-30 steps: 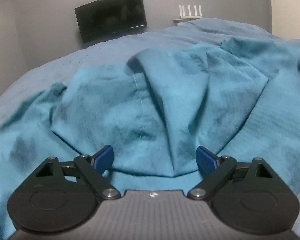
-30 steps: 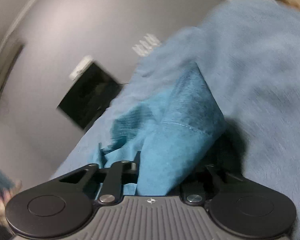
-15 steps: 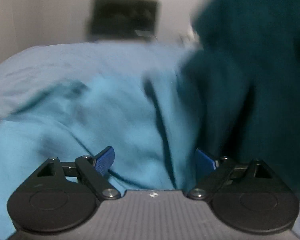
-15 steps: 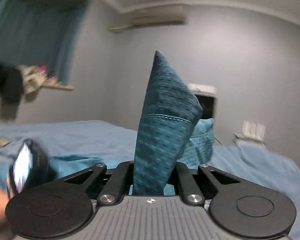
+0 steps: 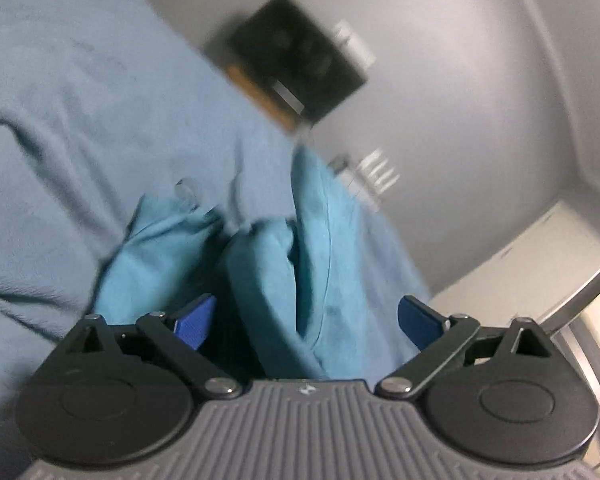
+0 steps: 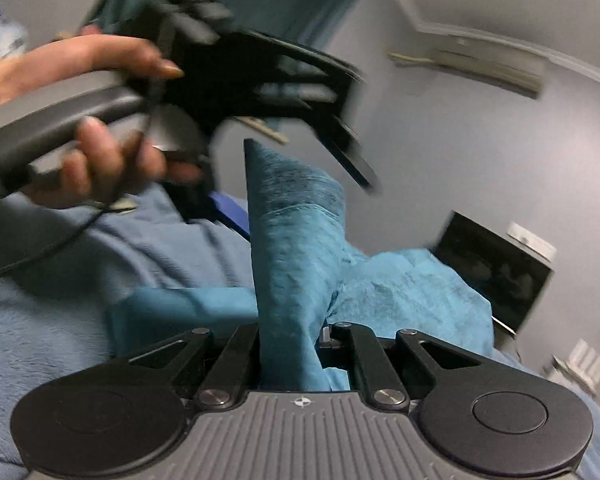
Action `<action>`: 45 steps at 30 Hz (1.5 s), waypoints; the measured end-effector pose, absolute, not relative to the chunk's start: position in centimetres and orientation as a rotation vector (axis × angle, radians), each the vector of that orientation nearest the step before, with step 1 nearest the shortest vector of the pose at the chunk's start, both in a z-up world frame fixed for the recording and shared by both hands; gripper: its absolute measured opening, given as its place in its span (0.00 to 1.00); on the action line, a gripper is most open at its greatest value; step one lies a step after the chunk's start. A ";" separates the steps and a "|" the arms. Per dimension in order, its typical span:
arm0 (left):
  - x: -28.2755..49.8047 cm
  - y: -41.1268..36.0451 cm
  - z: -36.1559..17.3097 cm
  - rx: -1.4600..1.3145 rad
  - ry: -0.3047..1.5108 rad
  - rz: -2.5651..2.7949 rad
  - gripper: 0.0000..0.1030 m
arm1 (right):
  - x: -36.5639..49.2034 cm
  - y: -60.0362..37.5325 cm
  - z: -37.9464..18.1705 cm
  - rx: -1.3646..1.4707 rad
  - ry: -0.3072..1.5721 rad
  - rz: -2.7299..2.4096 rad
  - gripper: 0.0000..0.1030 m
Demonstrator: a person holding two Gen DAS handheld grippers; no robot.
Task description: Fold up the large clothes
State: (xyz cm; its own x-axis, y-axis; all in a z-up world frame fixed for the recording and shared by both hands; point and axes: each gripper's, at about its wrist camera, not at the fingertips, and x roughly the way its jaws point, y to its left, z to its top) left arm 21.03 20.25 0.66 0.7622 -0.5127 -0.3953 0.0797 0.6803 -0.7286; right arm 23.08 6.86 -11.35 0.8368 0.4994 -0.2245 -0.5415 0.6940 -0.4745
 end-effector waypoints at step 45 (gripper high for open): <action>15.9 14.3 -1.2 -0.120 0.737 -0.308 0.19 | 34.9 2.7 -12.7 -0.232 0.287 0.568 0.38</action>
State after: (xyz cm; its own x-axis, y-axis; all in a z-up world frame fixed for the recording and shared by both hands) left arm 15.95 14.27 -1.16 0.6977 -0.3178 -0.6421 0.2338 0.9481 -0.2153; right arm 34.87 2.70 -12.72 0.8050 0.4935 -0.3293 -0.5577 0.8188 -0.1362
